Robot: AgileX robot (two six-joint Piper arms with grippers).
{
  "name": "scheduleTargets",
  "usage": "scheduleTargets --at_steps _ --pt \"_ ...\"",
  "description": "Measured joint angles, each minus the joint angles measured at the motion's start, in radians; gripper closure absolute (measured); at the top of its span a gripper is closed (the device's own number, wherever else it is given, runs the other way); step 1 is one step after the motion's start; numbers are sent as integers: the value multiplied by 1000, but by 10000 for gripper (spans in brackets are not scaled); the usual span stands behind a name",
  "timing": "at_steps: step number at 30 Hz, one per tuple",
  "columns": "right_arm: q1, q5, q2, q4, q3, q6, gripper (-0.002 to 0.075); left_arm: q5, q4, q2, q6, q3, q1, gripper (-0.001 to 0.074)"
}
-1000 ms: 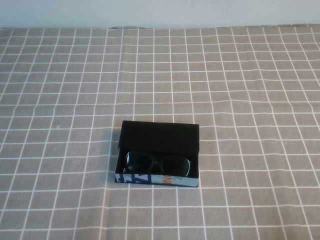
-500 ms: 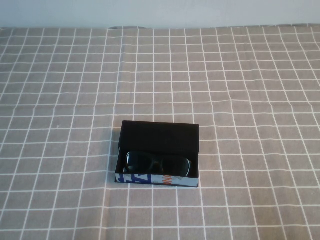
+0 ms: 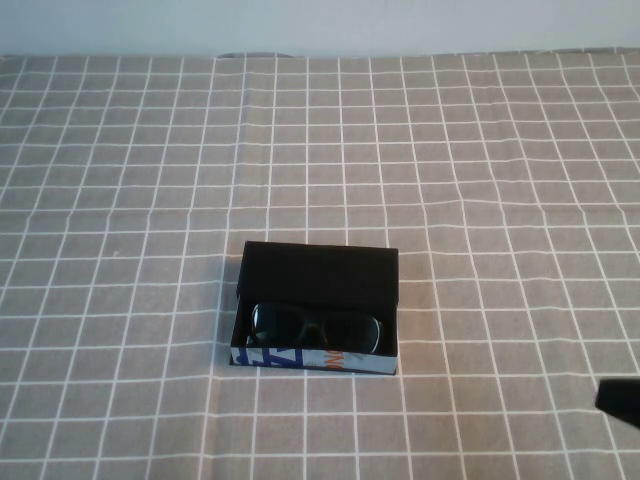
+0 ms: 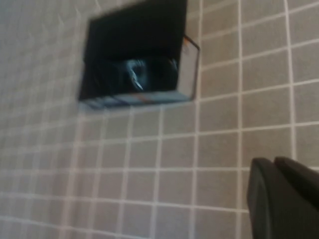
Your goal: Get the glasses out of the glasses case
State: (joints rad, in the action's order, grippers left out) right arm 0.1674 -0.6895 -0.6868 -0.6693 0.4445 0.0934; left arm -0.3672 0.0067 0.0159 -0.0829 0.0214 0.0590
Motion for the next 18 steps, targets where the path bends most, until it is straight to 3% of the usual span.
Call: scheduleTargets --at_steps 7,13,18 --pt "47 -164 -439 172 370 169 744 0 0 0 0 0 0 739" --pt "254 -199 -738 360 655 302 744 0 0 0 0 0 0 739" --pt "402 -259 -968 395 885 526 744 0 0 0 0 0 0 739"
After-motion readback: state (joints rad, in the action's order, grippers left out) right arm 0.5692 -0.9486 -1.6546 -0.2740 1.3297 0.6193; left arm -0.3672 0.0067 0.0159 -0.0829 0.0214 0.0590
